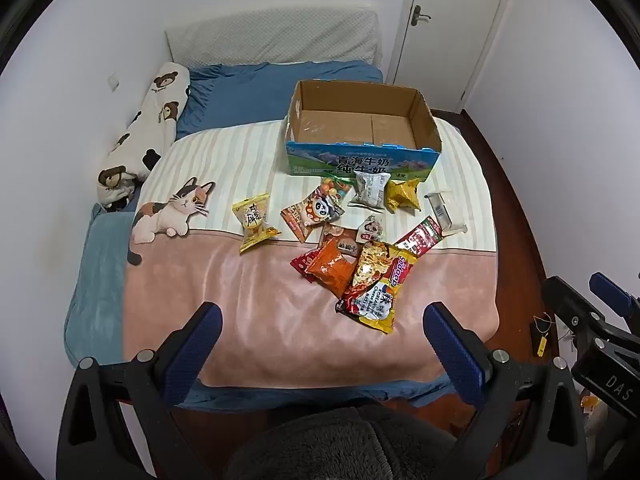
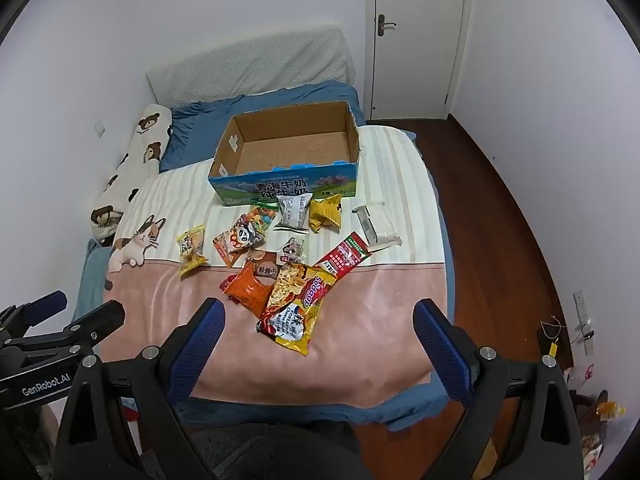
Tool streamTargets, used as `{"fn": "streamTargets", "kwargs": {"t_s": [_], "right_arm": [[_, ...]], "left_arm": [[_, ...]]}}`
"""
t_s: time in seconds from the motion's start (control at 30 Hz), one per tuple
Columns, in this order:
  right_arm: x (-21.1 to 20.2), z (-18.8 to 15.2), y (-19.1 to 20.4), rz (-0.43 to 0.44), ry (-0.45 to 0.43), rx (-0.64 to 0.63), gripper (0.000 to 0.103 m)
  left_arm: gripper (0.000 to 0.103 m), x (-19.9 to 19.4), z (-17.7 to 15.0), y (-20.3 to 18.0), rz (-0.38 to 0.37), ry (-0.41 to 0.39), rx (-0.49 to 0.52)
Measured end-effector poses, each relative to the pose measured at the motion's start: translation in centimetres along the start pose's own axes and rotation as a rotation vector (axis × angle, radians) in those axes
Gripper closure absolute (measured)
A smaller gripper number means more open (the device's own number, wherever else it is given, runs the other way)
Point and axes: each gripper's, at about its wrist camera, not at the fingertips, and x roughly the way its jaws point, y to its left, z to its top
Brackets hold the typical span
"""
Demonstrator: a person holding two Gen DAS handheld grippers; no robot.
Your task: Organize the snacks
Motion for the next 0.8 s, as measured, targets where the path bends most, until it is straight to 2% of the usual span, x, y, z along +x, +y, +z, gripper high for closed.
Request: {"fn": "streamTargets", "kwargs": {"t_s": [0.5, 0.57, 0.8], "right_arm": [[0.1, 0.0, 0.1, -0.001, -0.006, 0.002, 0.006], [0.0, -0.1, 0.3, -0.001, -0.005, 0.001, 0.006], [-0.1, 0.3, 0.8, -0.003, -0.012, 0.001, 0.006]], "left_arm": [[0.0, 0.0, -0.1, -0.2, 0.01, -0.012, 0.0], [0.0, -0.5, 0.8, 0.0, 0.009, -0.012, -0.001], [0.0, -0.7, 0.9, 0.2, 0.009, -0.016, 0.008]]}}
